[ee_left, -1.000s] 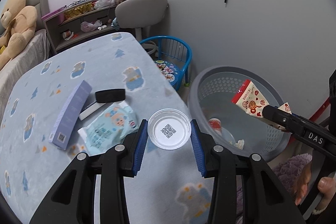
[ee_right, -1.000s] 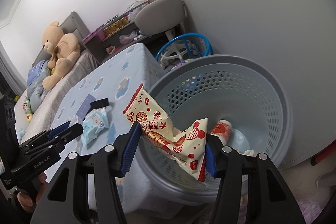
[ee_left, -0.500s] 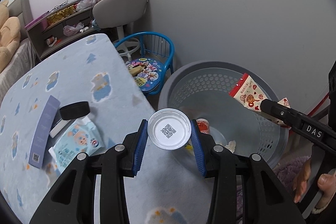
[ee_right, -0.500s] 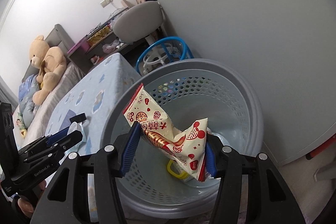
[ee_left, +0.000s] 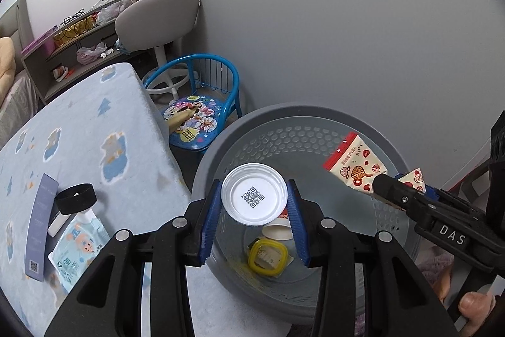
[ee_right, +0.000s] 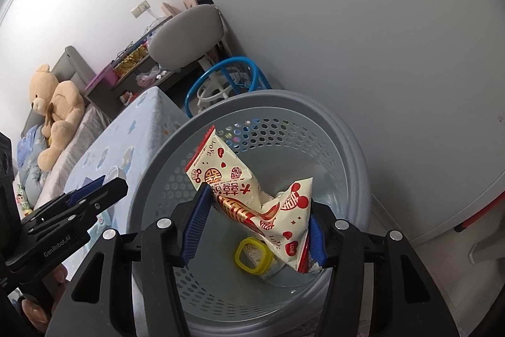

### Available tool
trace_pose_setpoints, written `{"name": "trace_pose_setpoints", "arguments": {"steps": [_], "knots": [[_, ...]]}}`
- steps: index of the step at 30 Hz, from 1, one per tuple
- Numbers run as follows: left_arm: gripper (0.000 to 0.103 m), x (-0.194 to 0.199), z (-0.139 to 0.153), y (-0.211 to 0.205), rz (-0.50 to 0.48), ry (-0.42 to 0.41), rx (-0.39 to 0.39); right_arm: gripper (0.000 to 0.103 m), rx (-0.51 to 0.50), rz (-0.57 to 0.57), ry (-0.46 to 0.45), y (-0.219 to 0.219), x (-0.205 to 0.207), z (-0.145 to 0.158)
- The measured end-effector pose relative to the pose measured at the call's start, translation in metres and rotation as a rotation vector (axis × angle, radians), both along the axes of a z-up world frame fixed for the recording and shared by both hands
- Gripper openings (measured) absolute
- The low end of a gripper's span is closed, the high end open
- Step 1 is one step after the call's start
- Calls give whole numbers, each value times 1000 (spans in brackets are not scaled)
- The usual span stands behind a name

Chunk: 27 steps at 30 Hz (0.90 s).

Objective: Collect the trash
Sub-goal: 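Carry wrapper and lid over the grey basket and open both grippers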

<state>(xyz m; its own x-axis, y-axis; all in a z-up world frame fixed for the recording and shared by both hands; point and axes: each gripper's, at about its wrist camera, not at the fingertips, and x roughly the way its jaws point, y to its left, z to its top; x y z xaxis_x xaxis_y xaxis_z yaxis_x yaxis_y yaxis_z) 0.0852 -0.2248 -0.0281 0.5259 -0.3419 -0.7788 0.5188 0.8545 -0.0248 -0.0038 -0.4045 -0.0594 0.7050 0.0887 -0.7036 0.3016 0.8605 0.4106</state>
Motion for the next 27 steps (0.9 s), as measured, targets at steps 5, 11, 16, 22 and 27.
{"name": "trace_pose_setpoints", "arguments": {"steps": [5,11,16,22,27], "knots": [[39,2,-5,-3,6,15,2,55,3,6,7,-2,0,-3],[39,6,-7,-4,12,14,-2,55,3,7,12,0,3,-4],[42,4,-5,-5,12,7,-2,59,3,3,5,0,2,-3],[62,2,-2,0,34,2,-3,74,1,-12,-8,-1,-1,-1],[63,0,-2,1,44,-3,8,74,-1,-7,-5,0,1,-1]]}}
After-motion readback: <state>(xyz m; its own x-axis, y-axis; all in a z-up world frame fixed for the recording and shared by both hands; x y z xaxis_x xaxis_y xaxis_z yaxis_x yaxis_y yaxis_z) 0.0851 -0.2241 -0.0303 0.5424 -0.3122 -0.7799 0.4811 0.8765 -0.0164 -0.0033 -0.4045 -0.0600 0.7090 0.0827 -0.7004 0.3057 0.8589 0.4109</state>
